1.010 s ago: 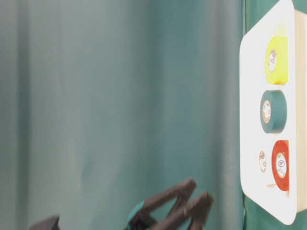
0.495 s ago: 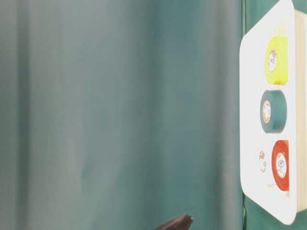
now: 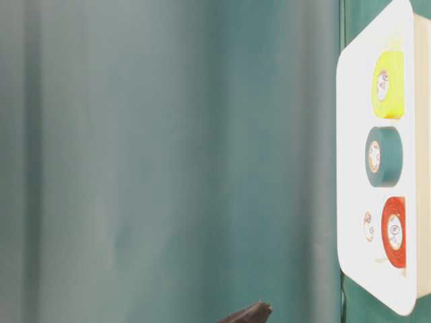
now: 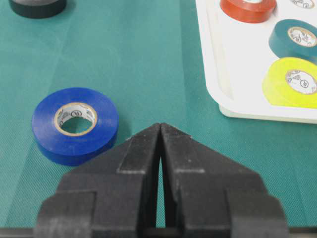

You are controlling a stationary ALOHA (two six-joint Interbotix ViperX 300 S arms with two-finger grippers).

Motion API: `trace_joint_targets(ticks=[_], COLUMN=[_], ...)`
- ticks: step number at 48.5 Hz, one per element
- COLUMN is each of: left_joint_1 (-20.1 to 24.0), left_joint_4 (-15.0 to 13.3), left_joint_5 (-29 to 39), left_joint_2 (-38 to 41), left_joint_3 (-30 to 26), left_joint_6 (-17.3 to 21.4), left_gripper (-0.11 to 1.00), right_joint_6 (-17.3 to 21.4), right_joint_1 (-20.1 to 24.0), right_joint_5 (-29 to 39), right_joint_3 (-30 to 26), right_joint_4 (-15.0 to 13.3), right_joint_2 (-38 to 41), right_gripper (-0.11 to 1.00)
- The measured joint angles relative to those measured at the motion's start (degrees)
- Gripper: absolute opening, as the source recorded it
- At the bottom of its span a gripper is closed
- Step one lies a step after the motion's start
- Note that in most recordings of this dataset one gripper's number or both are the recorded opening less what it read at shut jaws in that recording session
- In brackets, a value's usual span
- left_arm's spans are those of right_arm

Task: Put the tape into the white case with the left arm.
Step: 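Reach the left gripper across the table toward the blue roll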

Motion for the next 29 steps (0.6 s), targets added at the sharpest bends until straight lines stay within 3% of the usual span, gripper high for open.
trace_joint_targets(ticks=[16,29], left_joint_1=[-1.8,-2.8], left_joint_4=[0.0,0.1], left_joint_5=[-0.5,-1.1], left_joint_2=[3.0,13.7], left_joint_3=[-1.8,-9.8], left_joint_6=[-0.1,-0.1], left_gripper=[0.96,0.96], right_joint_6=[0.0,0.0], right_joint_1=[0.0,0.0], right_joint_5=[0.0,0.0], right_joint_3=[0.0,0.0], right_joint_4=[0.0,0.0], right_joint_2=[0.0,0.0], right_gripper=[-0.09,-0.09])
